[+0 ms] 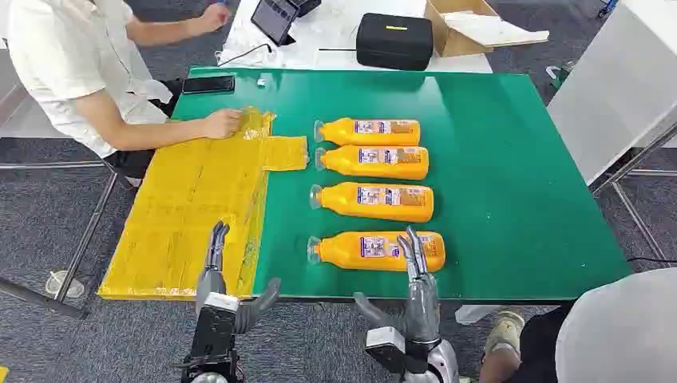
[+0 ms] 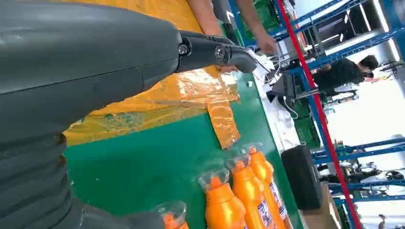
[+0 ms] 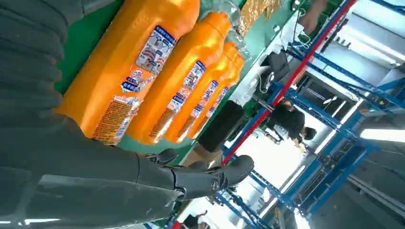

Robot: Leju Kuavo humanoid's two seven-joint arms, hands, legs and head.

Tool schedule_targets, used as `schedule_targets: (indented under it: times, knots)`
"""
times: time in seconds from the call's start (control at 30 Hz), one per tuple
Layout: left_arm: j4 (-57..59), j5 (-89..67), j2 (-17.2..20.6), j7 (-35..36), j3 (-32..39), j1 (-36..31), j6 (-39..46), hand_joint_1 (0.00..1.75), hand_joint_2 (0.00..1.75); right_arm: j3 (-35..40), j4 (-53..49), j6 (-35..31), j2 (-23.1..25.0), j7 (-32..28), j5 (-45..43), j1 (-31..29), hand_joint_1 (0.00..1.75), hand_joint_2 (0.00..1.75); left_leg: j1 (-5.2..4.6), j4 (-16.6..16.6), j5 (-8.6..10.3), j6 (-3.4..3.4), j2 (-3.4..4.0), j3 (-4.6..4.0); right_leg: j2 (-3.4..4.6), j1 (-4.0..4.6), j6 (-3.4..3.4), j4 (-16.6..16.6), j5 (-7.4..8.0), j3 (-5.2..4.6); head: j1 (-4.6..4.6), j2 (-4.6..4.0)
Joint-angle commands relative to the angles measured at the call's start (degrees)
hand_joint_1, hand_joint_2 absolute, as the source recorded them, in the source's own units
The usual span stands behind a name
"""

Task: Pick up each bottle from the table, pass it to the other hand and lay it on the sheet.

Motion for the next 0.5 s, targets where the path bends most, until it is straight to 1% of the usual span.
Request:
schedule_targets:
  times: [0.03, 0.07, 0.1, 0.13, 0.17, 0.2, 0.23, 0.27, 0.3, 0.37, 0.4, 0.43, 0.5]
  knots:
    - [0.8, 0.1, 1.3, 0.3, -1.2, -0.7, -0.1, 0.0, 1.75, 0.3, 3.3, -0.2, 0.0, 0.0, -0.2, -1.6, 0.0, 1.75, -0.01, 0.0, -0.04, 0.03, 0.07, 0.16, 0.01, 0.01, -0.05, 0.0, -0.03, 0.14, 0.0, 0.0]
    - [0.8, 0.1, 1.3, 0.3, -1.2, -0.7, -0.1, 0.0, 1.75, 0.3, 3.3, -0.2, 0.0, 0.0, -0.2, -1.6, 0.0, 1.75, -0.03, -0.1, -0.09, 0.05, 0.1, 0.31, 0.02, 0.01, -0.08, 0.0, -0.07, 0.28, 0.0, 0.0]
    - [0.9, 0.1, 1.3, 0.3, -1.2, -0.7, -0.1, 0.0, 1.75, 0.5, 3.4, -0.2, 0.1, 0.0, -0.2, -1.5, 0.0, 1.75, -0.01, 0.0, -0.05, 0.04, 0.07, 0.19, 0.02, 0.01, -0.06, 0.0, -0.03, 0.17, 0.0, 0.0]
    - [0.9, 0.1, 1.3, 0.3, -1.3, -0.7, -0.1, 0.0, 1.75, 0.6, 3.6, -0.2, 0.0, 0.0, -0.2, -1.6, 0.0, 1.75, -0.02, -0.1, -0.11, 0.06, 0.12, 0.34, 0.03, 0.01, -0.09, 0.0, -0.08, 0.31, 0.0, 0.0]
    - [0.8, 0.1, 1.3, 0.3, -1.3, -0.7, 0.0, 0.0, 1.75, 0.7, 3.7, -0.2, 0.0, 0.0, -0.3, -1.7, 0.0, 1.75, -0.01, 0.0, -0.06, 0.03, 0.07, 0.2, 0.02, 0.01, -0.06, 0.0, -0.04, 0.18, 0.0, 0.0]
    - [0.8, 0.1, 1.3, 0.3, -1.3, -0.7, 0.0, 0.0, 1.75, 0.7, 3.7, -0.2, 0.0, 0.0, -0.3, -1.7, 0.0, 1.75, -0.02, -0.1, -0.11, 0.05, 0.12, 0.35, 0.04, 0.02, -0.09, 0.0, -0.08, 0.31, 0.0, 0.0]
    - [0.9, 0.1, 1.3, 0.3, -1.3, -0.6, 0.0, 0.0, 1.75, 0.8, 3.7, -0.2, 0.1, 0.0, -0.3, -1.6, 0.0, 1.75, -0.01, 0.0, -0.06, 0.04, 0.08, 0.2, 0.03, 0.02, -0.06, 0.0, -0.04, 0.18, 0.0, 0.0]
    - [0.7, 0.2, 1.4, 0.3, -1.4, -0.4, 0.1, 0.0, 1.75, 0.9, 3.9, -0.2, 0.1, 0.0, -0.3, -1.7, 0.0, 1.75, -0.03, -0.1, -0.12, 0.06, 0.12, 0.36, 0.04, 0.01, -0.1, 0.0, -0.1, 0.32, 0.0, 0.0]
    - [0.7, 0.2, 1.5, 0.3, -1.3, -0.4, 0.2, 0.0, 1.75, 0.8, 3.9, -0.2, 0.1, 0.0, -0.1, -1.8, 0.0, 1.75, -0.03, 0.0, -0.06, 0.04, 0.1, 0.22, 0.04, 0.0, -0.06, 0.0, -0.05, 0.19, 0.0, 0.0]
    - [0.4, 0.6, 1.6, 0.2, -1.2, -0.4, 0.7, 0.0, 1.75, -1.2, 3.2, -0.2, 0.9, 0.0, 3.3, -1.7, 0.0, 1.75, -0.04, -0.1, -0.15, 0.07, 0.17, 0.47, 0.07, 0.01, -0.11, 0.0, -0.12, 0.41, 0.0, 0.0]
    - [0.1, 0.6, 1.6, 0.1, -1.0, -0.5, 0.9, 0.0, 1.75, -2.8, 2.1, -0.2, 1.5, 0.0, 5.0, -1.6, 0.0, 1.75, -0.03, 0.0, -0.12, 0.05, 0.13, 0.34, 0.05, 0.01, -0.09, 0.0, -0.1, 0.3, 0.0, 0.0]
    - [0.1, 0.8, 1.6, 0.1, -1.0, -0.7, 0.8, 0.0, 1.75, -2.8, 1.9, -0.2, 1.2, 0.0, 4.2, -1.8, 0.0, 1.75, -0.03, 0.0, -0.06, 0.04, 0.08, 0.2, 0.02, 0.0, -0.07, 0.0, -0.05, 0.17, 0.0, 0.0]
    - [0.2, 0.9, 1.6, 0.1, -0.8, -0.8, 0.7, 0.0, 1.75, -2.9, 1.9, -0.2, 1.0, 0.0, 3.9, -2.2, 0.0, 1.75, -0.05, 0.0, -0.15, 0.07, 0.15, 0.41, 0.04, 0.0, -0.11, 0.0, -0.13, 0.36, 0.0, 0.0]
